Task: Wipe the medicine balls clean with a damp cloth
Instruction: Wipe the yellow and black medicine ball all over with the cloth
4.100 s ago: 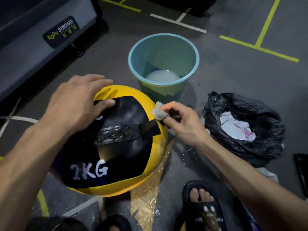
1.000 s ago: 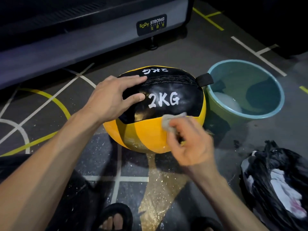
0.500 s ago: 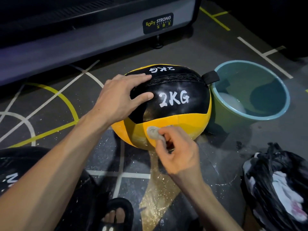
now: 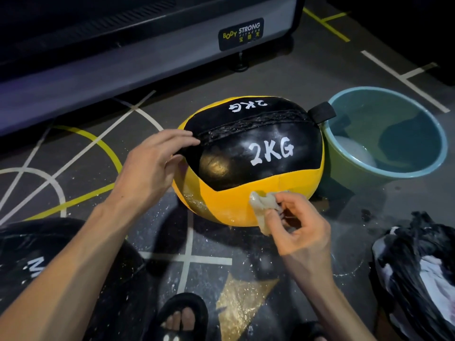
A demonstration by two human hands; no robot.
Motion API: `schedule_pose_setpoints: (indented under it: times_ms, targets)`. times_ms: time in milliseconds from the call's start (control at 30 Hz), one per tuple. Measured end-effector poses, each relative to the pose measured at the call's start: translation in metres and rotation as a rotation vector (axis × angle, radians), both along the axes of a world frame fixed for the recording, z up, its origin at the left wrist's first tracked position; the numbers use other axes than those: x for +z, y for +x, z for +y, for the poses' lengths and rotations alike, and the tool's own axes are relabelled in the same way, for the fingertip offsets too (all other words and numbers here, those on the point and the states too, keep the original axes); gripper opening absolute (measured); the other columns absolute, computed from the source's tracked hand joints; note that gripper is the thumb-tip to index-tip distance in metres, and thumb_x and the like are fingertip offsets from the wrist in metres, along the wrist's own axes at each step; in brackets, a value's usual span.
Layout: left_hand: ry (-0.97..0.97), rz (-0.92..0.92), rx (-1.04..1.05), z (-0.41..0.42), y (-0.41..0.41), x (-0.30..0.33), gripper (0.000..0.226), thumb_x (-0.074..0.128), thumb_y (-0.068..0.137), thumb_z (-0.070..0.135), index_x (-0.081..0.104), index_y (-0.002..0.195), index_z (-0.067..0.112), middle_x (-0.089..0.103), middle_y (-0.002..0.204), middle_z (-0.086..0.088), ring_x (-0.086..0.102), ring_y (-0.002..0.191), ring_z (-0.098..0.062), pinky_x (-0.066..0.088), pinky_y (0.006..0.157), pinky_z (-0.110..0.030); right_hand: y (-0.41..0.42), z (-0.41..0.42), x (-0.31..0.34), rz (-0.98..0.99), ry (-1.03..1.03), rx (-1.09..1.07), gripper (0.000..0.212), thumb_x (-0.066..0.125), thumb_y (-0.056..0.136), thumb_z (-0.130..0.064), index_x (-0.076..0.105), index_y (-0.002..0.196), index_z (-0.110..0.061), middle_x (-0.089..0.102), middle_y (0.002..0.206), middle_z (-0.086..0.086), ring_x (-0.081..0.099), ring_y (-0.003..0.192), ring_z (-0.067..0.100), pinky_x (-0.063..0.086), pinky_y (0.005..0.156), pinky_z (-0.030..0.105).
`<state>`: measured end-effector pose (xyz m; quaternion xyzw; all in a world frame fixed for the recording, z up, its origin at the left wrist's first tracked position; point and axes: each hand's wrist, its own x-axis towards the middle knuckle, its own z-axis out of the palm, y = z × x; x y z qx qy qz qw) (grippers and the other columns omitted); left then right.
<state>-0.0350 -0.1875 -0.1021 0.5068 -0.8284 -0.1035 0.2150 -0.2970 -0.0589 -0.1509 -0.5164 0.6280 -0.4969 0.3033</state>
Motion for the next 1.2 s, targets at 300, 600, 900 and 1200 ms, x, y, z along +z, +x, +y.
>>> schedule_pose_setpoints:
  times_ms: [300,600,900,1200]
  targets:
    - [-0.109,0.018,-0.012,-0.014,-0.001,-0.002,0.028,0.070,0.092,0.001,0.076,0.116,0.013,0.072,0.117,-0.001,0.066,0.107,-0.018,0.045,0.096,-0.019,0.001,0.006,-0.001,-0.132,0.091,-0.081,0.027,0.072,0.090,-0.007,0.071,0.101,-0.031,0.072,0.093,-0.006,0.068,0.085,0.017,0.057,0.071,0.030]
    - [-0.237,-0.072,-0.237,0.018,-0.039,0.064,0.015,0.063,0.095,0.031,0.075,0.099,0.024,0.071,0.097,0.007,0.067,0.096,-0.024,0.055,0.072,-0.044,-0.017,0.022,0.000,-0.199,0.083,-0.276,0.011,0.073,0.093,-0.015,0.070,0.099,-0.023,0.071,0.088,0.002,0.065,0.074,0.009,0.055,0.066,0.021]
    - [-0.020,-0.035,-0.136,-0.016,-0.050,0.062,0.025,0.056,0.092,0.051,0.069,0.103,0.033,0.072,0.102,0.013,0.067,0.100,-0.020,0.053,0.080,-0.048,-0.045,-0.004,0.002,-0.156,0.055,-0.231,0.005,0.067,0.097,-0.012,0.066,0.102,-0.015,0.067,0.083,-0.008,0.059,0.071,0.004,0.048,0.065,0.015]
    - [-0.039,-0.004,-0.101,-0.009,-0.045,0.053,0.025,0.057,0.093,0.050,0.070,0.103,0.031,0.071,0.099,0.012,0.066,0.096,-0.020,0.050,0.076,-0.043,-0.034,-0.025,0.024,-0.130,0.071,-0.155,0.014,0.066,0.097,-0.011,0.069,0.091,-0.023,0.066,0.074,0.008,0.056,0.062,0.008,0.050,0.058,0.029]
